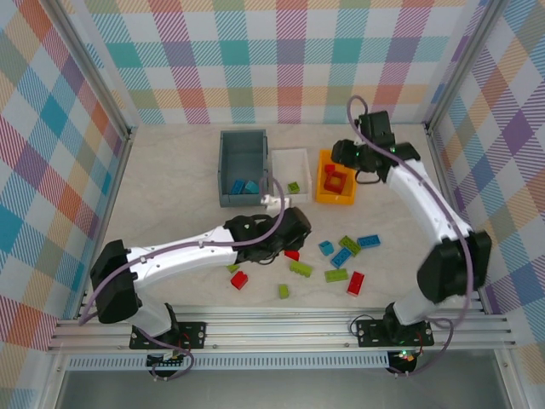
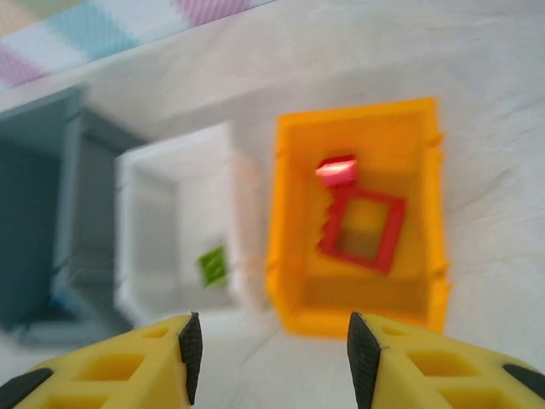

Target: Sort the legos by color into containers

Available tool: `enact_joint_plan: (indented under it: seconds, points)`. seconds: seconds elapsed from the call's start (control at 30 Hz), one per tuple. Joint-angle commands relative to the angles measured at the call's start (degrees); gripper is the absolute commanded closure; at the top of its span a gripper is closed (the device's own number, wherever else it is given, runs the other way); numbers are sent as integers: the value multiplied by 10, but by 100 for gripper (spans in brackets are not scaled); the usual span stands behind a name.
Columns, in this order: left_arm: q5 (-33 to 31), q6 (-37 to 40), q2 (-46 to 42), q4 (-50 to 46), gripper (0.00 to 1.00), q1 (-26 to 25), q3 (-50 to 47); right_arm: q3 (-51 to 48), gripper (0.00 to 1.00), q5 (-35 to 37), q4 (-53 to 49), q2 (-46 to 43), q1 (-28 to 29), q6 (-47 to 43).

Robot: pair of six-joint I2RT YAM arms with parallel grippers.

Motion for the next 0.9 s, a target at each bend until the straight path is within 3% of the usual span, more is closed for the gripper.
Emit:
enact_joint_plan:
  seconds: [0.0, 0.13, 0.27, 0.57, 0.87]
  points:
    - [34, -107, -59, -84, 38, 50, -94, -113, 44, -66, 36, -76, 95, -42]
    - [84, -147, -112, -60, 35, 115, -196, -255, 33, -118, 113, -193, 236, -55]
    - [104, -160, -121, -30, 32, 149, -239, -322, 30, -83, 121, -254, 326, -23]
    - [117, -167, -83, 35, 34, 176, -292, -329, 30, -59, 111, -262, 365, 3]
    - [110, -154, -44, 76, 49, 185, -293, -309, 31, -54, 112, -238, 374, 9]
